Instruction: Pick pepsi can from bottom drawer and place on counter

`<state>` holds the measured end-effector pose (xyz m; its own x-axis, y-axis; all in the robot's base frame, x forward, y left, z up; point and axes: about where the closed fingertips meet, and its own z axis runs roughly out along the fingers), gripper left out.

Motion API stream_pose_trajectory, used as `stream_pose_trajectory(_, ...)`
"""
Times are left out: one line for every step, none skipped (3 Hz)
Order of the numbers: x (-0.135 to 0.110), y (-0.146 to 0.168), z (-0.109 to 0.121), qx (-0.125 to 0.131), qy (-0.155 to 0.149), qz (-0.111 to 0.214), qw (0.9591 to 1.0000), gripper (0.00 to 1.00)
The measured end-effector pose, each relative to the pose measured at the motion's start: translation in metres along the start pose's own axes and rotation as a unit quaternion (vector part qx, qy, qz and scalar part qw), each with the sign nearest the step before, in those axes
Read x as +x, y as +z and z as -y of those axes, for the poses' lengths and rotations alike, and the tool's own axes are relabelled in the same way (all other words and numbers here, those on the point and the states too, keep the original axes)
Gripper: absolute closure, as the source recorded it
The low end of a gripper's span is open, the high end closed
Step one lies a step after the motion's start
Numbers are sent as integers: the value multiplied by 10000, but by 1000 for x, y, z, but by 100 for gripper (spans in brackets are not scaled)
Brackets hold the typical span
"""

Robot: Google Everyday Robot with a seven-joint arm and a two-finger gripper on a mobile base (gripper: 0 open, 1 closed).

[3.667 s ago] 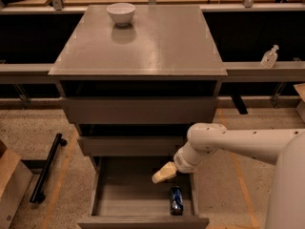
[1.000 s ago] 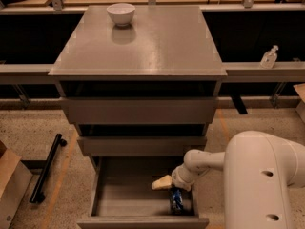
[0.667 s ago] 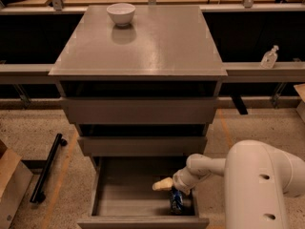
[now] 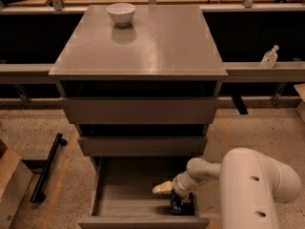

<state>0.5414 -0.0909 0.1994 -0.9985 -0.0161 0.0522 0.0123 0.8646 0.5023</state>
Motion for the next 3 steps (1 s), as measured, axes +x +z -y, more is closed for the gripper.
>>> stream_pose_trajectory(0,19,13,76,158,-169,9997,0)
stream_pose_trajectory(0,37,26,178,320,-331,9988,0)
stream_pose_trajectory(2,53,37,229,492,-473,9974,13)
